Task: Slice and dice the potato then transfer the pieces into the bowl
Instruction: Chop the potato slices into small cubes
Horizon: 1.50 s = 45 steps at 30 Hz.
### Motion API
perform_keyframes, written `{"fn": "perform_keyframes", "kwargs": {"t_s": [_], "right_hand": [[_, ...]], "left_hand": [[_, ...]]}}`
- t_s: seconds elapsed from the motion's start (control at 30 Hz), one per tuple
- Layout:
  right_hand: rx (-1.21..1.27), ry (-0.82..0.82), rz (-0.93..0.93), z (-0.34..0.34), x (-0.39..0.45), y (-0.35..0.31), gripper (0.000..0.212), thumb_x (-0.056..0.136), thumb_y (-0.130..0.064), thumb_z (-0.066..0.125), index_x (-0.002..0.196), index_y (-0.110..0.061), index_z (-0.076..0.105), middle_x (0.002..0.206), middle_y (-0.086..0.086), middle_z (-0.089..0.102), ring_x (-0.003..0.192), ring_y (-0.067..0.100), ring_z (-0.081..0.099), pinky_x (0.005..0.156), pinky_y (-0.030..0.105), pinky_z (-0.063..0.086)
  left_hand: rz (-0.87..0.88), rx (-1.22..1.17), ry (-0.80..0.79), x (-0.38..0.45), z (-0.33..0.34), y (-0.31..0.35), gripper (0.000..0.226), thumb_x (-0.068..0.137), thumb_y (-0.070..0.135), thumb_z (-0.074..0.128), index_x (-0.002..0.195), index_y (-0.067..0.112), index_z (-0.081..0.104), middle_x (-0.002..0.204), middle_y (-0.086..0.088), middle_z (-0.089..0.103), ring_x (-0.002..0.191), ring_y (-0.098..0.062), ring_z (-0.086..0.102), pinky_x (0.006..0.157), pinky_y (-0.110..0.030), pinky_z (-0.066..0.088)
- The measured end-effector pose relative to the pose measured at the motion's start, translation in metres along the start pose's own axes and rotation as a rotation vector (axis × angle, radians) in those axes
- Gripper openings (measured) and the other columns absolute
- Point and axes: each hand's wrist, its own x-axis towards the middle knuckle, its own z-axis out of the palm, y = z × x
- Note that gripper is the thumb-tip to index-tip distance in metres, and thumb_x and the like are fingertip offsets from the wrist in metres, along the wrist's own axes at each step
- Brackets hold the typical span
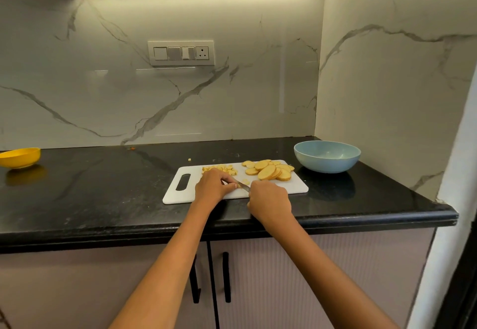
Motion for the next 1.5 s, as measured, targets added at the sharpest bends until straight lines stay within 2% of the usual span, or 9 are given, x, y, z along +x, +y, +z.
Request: {"fn": "perform_keyframes", "kwargs": {"t_s": [0.2,0.4,0.73,0.87,1.03,1.3,1.37,1.43,1.5], "right_hand": [[-0.096,-0.005,-0.079,0.001,-0.003,0.004,0.025,0.098,-0.015,0.043,0.119,-0.009,0.054,0.114,0.009,0.059,0.101,0.023,0.059,0.077,0.029,0.042],[-0.158,0.046,-0.154,0.004,-0.001,0.006,0.024,0.099,-0.013,0.041,0.119,-0.009,0.054,0.115,0.010,0.059,0.102,0.022,0.059,0.081,0.028,0.044],[0.218,0.052,0.047,0.014,0.014,0.030,0.025,0.099,-0.028,0.041,0.108,-0.013,0.058,0.104,0.006,0.061,0.091,0.018,0.058,0.073,0.027,0.041],[0.266,0.078,0.059,0.020,0.018,0.033,0.027,0.099,-0.031,0.041,0.104,-0.014,0.060,0.100,0.005,0.063,0.087,0.018,0.059,0.076,0.029,0.046],[0.391,0.207,0.064,0.024,0.022,0.036,0.030,0.100,-0.031,0.039,0.114,-0.015,0.060,0.101,0.003,0.065,0.084,0.014,0.057,0.077,0.029,0.049],[0.439,0.316,0.064,0.026,0.044,0.034,0.030,0.101,-0.027,0.038,0.118,-0.015,0.058,0.099,0.004,0.067,0.079,0.012,0.056,0.066,0.023,0.042],[0.476,0.362,0.074,0.025,0.048,0.034,0.031,0.101,-0.026,0.037,0.121,-0.013,0.058,0.101,0.005,0.068,0.083,0.014,0.059,0.066,0.023,0.043],[0.504,0.381,0.084,0.025,0.051,0.035,0.033,0.101,-0.026,0.038,0.124,-0.013,0.057,0.103,0.005,0.068,0.085,0.014,0.060,0.070,0.024,0.047],[0.495,0.351,0.075,0.026,0.049,0.036,0.033,0.101,-0.027,0.038,0.125,-0.014,0.057,0.102,0.004,0.067,0.084,0.013,0.060,0.071,0.025,0.048]], "left_hand": [[-0.017,0.044,0.020,-0.003,0.000,0.002,0.008,0.083,0.027,0.068,0.082,0.022,0.075,0.089,0.010,0.067,0.089,-0.013,0.058,0.066,-0.026,0.036],[-0.006,0.034,0.025,-0.005,-0.001,0.002,0.011,0.083,0.028,0.068,0.086,0.021,0.076,0.091,0.007,0.068,0.084,-0.010,0.056,0.062,-0.025,0.034],[0.027,0.016,0.050,-0.006,0.000,0.002,0.017,0.079,0.034,0.072,0.088,0.020,0.074,0.077,0.011,0.059,0.070,-0.004,0.048,0.052,-0.019,0.031],[0.071,-0.030,0.058,-0.003,0.002,0.000,0.016,0.080,0.030,0.072,0.091,0.019,0.073,0.086,0.012,0.061,0.079,-0.006,0.051,0.064,-0.021,0.039],[0.184,-0.041,-0.074,0.003,0.009,-0.003,0.010,0.082,0.025,0.069,0.091,0.023,0.074,0.099,0.006,0.069,0.095,-0.011,0.056,0.086,-0.036,0.047],[0.242,-0.048,-0.126,0.010,0.013,-0.005,0.007,0.079,0.025,0.072,0.084,0.020,0.072,0.094,0.007,0.069,0.099,-0.016,0.057,0.093,-0.043,0.044],[0.244,-0.056,-0.095,0.010,0.013,-0.006,0.007,0.078,0.024,0.073,0.084,0.022,0.071,0.096,0.007,0.068,0.102,-0.016,0.057,0.095,-0.042,0.043],[0.205,-0.049,-0.011,0.011,0.012,-0.006,0.012,0.081,0.018,0.069,0.093,0.021,0.071,0.104,0.005,0.067,0.107,-0.015,0.055,0.096,-0.033,0.041],[0.153,-0.086,0.069,0.011,0.010,-0.007,0.015,0.083,0.012,0.068,0.096,0.017,0.071,0.104,0.002,0.067,0.103,-0.015,0.056,0.088,-0.023,0.040]]}}
